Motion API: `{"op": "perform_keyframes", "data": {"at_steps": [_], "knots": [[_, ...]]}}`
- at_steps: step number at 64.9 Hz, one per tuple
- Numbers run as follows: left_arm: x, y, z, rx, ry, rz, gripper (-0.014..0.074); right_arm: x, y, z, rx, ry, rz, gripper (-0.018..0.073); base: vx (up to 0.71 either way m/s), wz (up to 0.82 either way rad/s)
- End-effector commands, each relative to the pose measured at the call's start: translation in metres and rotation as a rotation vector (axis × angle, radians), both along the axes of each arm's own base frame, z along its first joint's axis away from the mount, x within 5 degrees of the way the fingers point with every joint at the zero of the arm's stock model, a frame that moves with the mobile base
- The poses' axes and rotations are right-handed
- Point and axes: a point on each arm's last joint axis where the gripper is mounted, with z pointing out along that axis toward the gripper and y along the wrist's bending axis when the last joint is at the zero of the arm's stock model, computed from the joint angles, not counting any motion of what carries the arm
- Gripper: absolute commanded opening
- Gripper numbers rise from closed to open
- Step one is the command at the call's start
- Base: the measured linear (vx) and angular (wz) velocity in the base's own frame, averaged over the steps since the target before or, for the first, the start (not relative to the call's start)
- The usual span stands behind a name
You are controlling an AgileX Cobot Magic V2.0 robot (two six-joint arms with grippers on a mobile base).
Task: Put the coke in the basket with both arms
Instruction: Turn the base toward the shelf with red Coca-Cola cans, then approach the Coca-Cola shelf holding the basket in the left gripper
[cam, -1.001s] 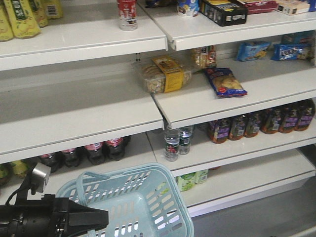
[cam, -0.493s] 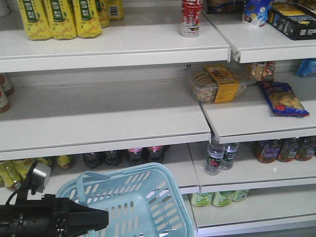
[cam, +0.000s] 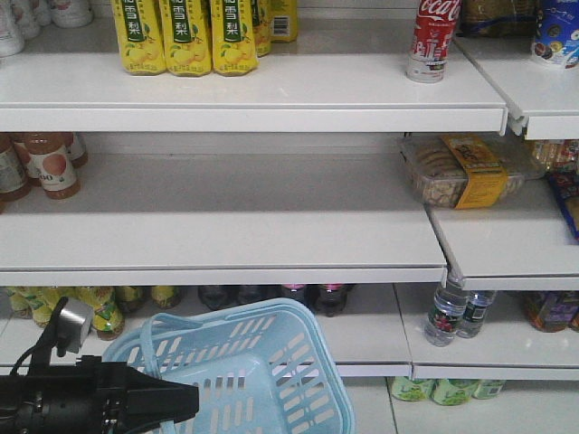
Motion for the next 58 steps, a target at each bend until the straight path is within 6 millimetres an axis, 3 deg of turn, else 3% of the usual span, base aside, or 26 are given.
{"op": "perform_keyframes", "data": {"at_steps": [1, 58], "knots": [[0.0039, -0.0030, 0.0189, -0.133, -0.057, 0.026, -0.0006, -0.0002, -0.0001, 0.0051, -0.003, -0.081, -0.001, -0.0002, 0.05, 0.14], [0.0039, -0.0030, 0.0189, -0.133, -0.057, 0.026, -0.0006, -0.0002, -0.0001, 0.0050, -0.003, -0.080, -0.001, -0.0002, 0.07, 0.05]]}}
